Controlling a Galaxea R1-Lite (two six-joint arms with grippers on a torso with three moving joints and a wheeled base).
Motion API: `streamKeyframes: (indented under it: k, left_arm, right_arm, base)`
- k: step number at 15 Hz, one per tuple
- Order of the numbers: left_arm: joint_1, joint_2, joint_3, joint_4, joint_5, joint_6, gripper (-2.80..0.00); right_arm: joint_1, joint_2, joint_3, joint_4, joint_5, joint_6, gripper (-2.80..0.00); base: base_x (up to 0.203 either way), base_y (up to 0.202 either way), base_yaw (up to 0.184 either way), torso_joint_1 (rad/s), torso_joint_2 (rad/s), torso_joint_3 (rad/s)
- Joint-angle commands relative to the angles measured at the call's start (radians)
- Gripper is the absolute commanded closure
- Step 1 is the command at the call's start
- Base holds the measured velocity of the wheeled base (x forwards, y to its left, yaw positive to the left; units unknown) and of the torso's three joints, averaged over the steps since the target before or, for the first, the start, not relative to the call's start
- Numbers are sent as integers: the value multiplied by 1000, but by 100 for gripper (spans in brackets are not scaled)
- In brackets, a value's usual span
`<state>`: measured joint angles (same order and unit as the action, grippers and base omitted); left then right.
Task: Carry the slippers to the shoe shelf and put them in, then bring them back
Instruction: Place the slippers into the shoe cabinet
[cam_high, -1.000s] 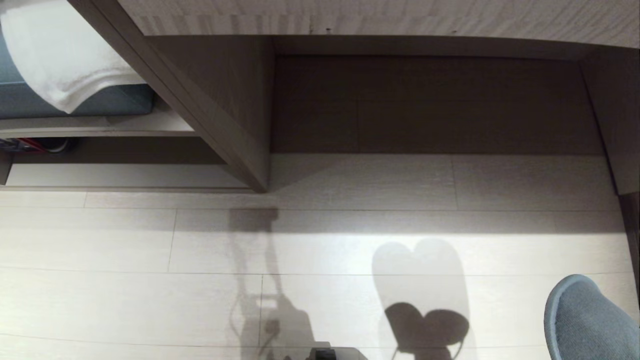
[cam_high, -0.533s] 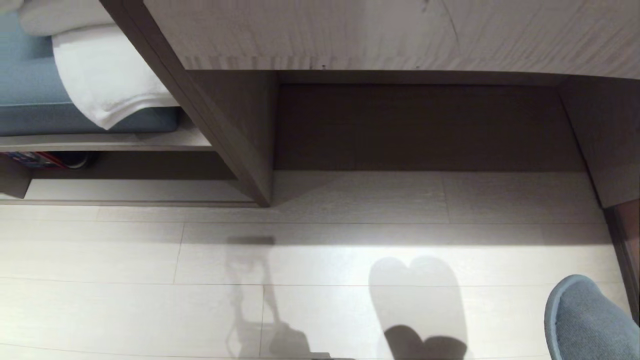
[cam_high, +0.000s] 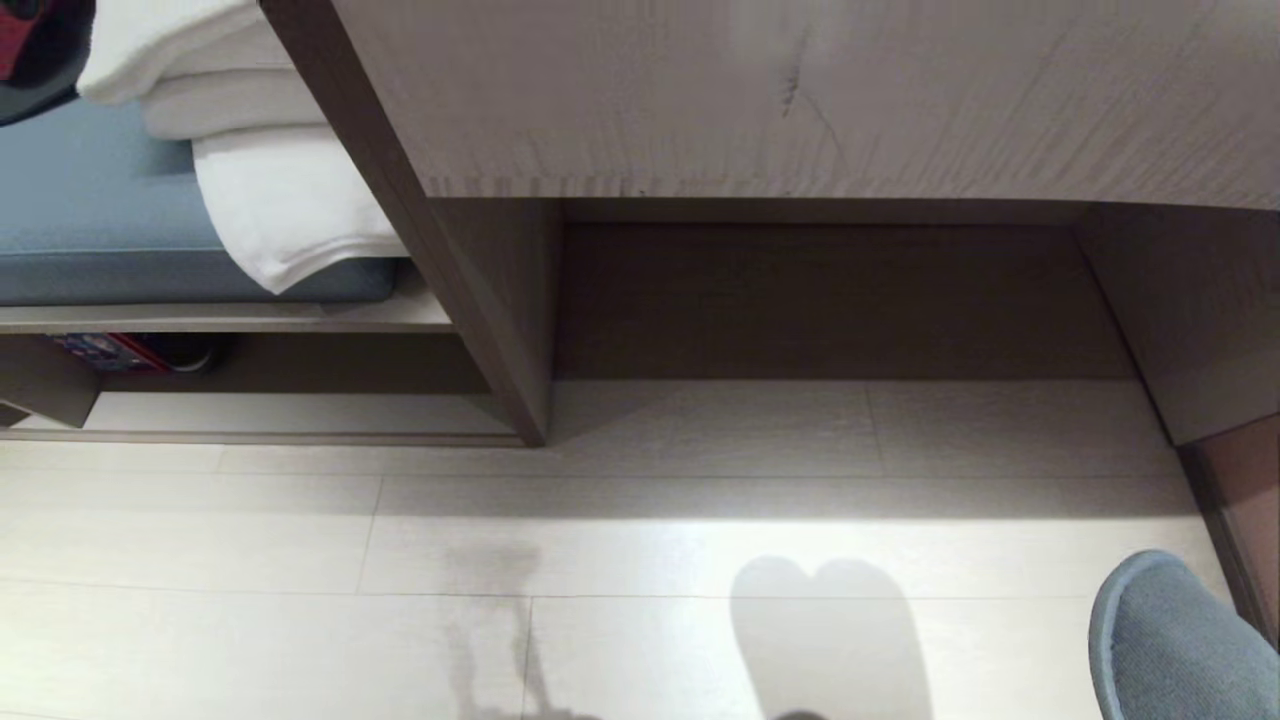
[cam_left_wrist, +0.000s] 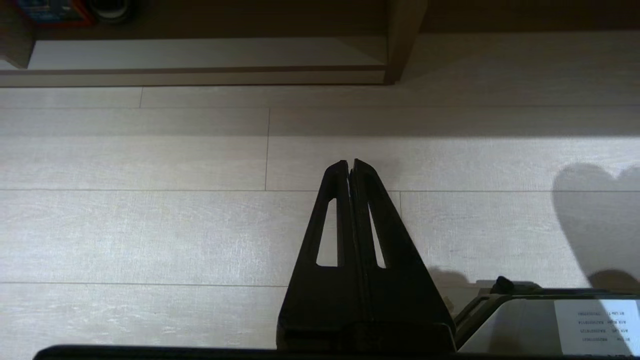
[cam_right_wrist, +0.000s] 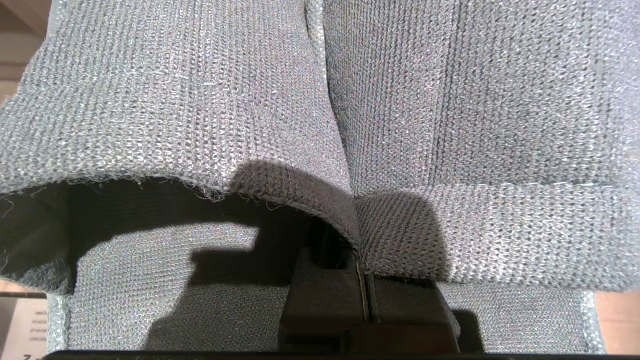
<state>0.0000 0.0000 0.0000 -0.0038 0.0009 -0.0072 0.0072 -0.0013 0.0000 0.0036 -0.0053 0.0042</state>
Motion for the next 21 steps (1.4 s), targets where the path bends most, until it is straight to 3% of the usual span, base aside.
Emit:
streamKeyframes:
  k: [1,21]
  left_arm:
    - [0,2,0,-1,1,0,0]
    - [0,2,0,-1,1,1,0]
  right_arm:
    - [0,1,2,-1,-1,0,0]
    - [0,1,2,-1,-1,0,0]
  base:
    - [0,0,0,7,2,201]
    - [0,0,0,3,3,202]
